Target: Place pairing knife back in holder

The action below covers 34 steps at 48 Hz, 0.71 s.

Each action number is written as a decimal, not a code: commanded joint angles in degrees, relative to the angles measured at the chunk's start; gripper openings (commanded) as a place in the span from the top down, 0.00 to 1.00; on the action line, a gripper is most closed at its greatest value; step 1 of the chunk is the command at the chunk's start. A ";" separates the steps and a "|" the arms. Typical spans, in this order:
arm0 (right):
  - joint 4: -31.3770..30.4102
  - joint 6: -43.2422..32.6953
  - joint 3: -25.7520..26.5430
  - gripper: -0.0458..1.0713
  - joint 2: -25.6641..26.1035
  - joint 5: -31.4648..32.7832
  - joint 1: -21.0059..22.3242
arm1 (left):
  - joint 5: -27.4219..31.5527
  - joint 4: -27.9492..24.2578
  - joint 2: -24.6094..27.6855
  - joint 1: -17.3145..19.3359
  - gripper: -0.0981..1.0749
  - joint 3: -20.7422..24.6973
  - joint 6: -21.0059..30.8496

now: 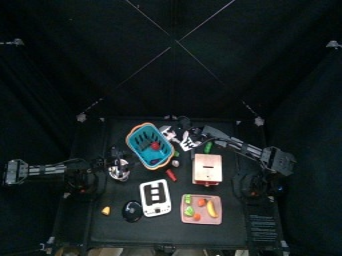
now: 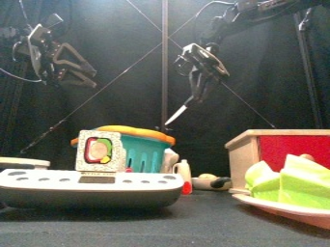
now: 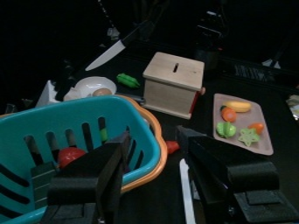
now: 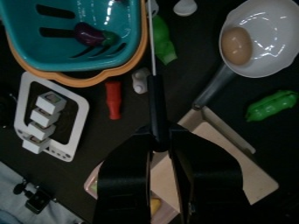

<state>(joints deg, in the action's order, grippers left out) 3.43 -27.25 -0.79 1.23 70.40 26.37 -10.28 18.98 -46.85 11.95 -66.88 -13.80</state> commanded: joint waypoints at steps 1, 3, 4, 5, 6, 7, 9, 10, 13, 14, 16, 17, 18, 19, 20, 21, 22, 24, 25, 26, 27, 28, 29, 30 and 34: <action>-0.53 0.00 2.99 0.58 -0.62 2.37 0.44 | -0.18 -0.26 0.09 0.09 0.20 0.70 0.09; -0.70 0.09 3.78 0.58 -1.67 3.25 0.53 | -0.18 -0.18 0.09 0.09 0.20 0.53 0.09; -0.79 0.18 4.13 0.58 -2.20 3.60 0.62 | -0.18 -0.26 0.09 0.00 0.20 0.44 0.09; -0.97 0.26 4.66 0.58 -2.72 4.04 0.70 | -0.18 -0.26 0.00 0.09 0.20 0.44 0.09; -1.14 0.44 5.27 0.58 -3.60 4.66 0.88 | -0.18 -0.26 0.09 0.09 0.20 0.35 0.09; -1.32 0.44 5.80 0.58 -4.13 5.10 0.97 | -0.18 -0.18 0.09 0.09 0.20 0.35 0.09; -1.76 0.53 6.77 0.58 -5.19 5.89 1.32 | -0.18 -0.18 0.09 0.09 0.20 0.26 0.09; -1.93 0.62 7.29 0.58 -5.71 6.33 1.49 | -0.09 -0.18 0.09 0.09 0.20 0.18 0.09; -3.08 0.70 8.79 0.58 -7.29 7.73 1.93 | -0.18 -0.18 0.09 0.09 0.20 0.00 0.09; -3.52 0.79 9.32 0.58 -7.73 8.26 2.11 | -0.18 -0.18 0.09 0.09 0.20 -0.09 0.09; -4.31 0.88 10.37 0.58 -8.88 9.14 2.29 | -0.18 -0.26 0.09 0.09 0.20 -0.26 0.09; -4.75 0.88 10.90 0.58 -9.32 9.58 2.37 | -0.18 -0.26 0.09 0.09 0.20 -0.35 0.09; -5.19 0.88 11.34 0.58 -9.84 10.02 2.46 | -0.18 -0.26 0.09 0.09 0.20 -0.35 0.09; -5.54 0.88 11.78 0.58 -10.28 10.37 2.55 | -0.18 -0.26 0.00 0.09 0.20 -0.44 0.09; -6.06 0.97 12.48 0.58 -10.90 10.90 2.64 | -0.18 -0.26 0.09 0.09 0.20 -0.44 0.09; -6.33 1.05 13.01 0.58 -11.34 11.16 2.64 | -0.18 -0.26 0.09 0.09 0.20 -0.53 0.09; -6.59 1.14 13.45 0.58 -11.69 11.51 2.64 | -0.18 -0.18 0.09 0.09 0.20 -0.53 0.09; -6.94 1.41 14.24 0.58 -12.39 12.13 2.64 | -0.18 -0.18 0.09 0.09 0.20 -0.70 0.09; -7.03 1.58 14.68 0.58 -12.74 12.39 2.64 | -0.18 -0.26 0.09 0.09 0.20 -0.70 0.09; -7.03 1.85 15.12 0.58 -13.10 12.66 2.64 | -0.18 -0.26 0.09 0.09 0.20 -0.70 0.09; -7.21 2.11 15.47 0.58 -13.36 13.10 2.72 | -0.18 -0.18 0.09 0.09 0.20 -0.70 0.09; -7.29 2.37 15.73 0.58 -13.62 13.36 2.64 | -0.18 -0.26 0.09 0.09 0.20 -0.79 0.09; -7.47 2.90 16.26 0.58 -14.15 13.89 2.72 | -0.18 -0.26 0.00 0.09 0.20 -0.79 0.09; -7.47 3.16 16.61 0.58 -14.33 14.24 2.72 | -0.09 -0.26 0.00 0.09 0.20 -0.79 0.09; -7.56 3.69 17.84 0.58 -14.94 14.59 2.64 | -0.18 -0.26 0.00 0.09 0.20 -0.97 0.09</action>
<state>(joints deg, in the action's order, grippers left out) -3.96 -23.82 14.24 -14.77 84.55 28.74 -10.20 18.98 -46.85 12.04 -68.64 -13.80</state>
